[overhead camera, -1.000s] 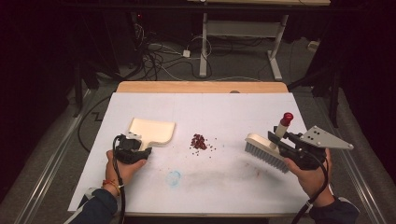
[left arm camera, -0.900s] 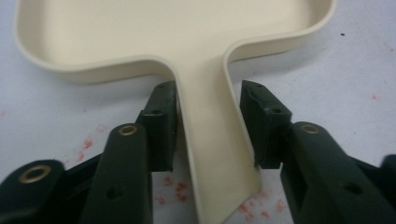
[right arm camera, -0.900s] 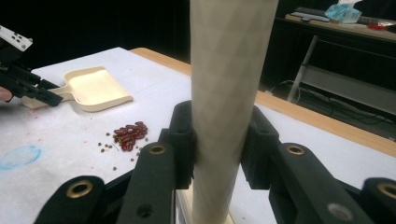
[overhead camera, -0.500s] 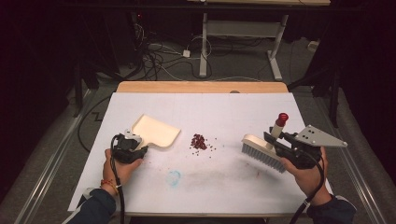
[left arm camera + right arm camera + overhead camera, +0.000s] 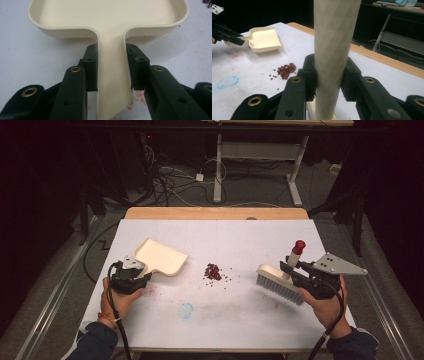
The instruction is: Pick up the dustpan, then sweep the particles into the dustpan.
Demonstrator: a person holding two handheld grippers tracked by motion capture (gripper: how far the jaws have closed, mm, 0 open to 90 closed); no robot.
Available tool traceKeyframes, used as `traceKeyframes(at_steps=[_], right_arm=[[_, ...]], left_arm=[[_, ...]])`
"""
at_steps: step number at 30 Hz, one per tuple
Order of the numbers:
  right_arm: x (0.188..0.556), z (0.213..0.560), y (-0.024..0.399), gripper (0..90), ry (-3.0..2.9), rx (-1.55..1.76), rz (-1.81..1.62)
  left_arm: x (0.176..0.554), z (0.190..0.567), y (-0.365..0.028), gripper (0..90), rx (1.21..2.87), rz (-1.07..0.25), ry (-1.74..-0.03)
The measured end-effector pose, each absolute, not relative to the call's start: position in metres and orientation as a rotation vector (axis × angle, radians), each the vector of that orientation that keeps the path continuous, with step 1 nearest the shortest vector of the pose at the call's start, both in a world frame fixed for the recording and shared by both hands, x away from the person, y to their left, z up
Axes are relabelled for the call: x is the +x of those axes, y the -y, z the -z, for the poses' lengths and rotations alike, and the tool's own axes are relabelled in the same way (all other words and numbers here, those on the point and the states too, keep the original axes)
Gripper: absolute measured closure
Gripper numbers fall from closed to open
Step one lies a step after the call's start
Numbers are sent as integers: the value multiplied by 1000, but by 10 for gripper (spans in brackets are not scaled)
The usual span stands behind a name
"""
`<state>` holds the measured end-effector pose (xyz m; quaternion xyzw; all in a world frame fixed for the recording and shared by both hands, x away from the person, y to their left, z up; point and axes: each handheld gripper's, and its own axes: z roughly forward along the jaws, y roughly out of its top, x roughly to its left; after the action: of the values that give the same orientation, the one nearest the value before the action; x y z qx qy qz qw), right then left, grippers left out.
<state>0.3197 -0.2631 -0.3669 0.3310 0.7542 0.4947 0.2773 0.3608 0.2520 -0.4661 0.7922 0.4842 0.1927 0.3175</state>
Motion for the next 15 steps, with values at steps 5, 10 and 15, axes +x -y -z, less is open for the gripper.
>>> traceKeyframes(at_steps=[5,10,15], right_arm=[[319,366,263,699,-2018,889,-1320],[319,367,262,700,-2027,895,-1318],[321,368,262,700,-2027,895,-1325]], left_arm=[[354,460,-255,640,2111,-508,-1251],[345,453,-256,641,2145,-508,-1210],[337,449,-254,641,2184,-492,-1185]])
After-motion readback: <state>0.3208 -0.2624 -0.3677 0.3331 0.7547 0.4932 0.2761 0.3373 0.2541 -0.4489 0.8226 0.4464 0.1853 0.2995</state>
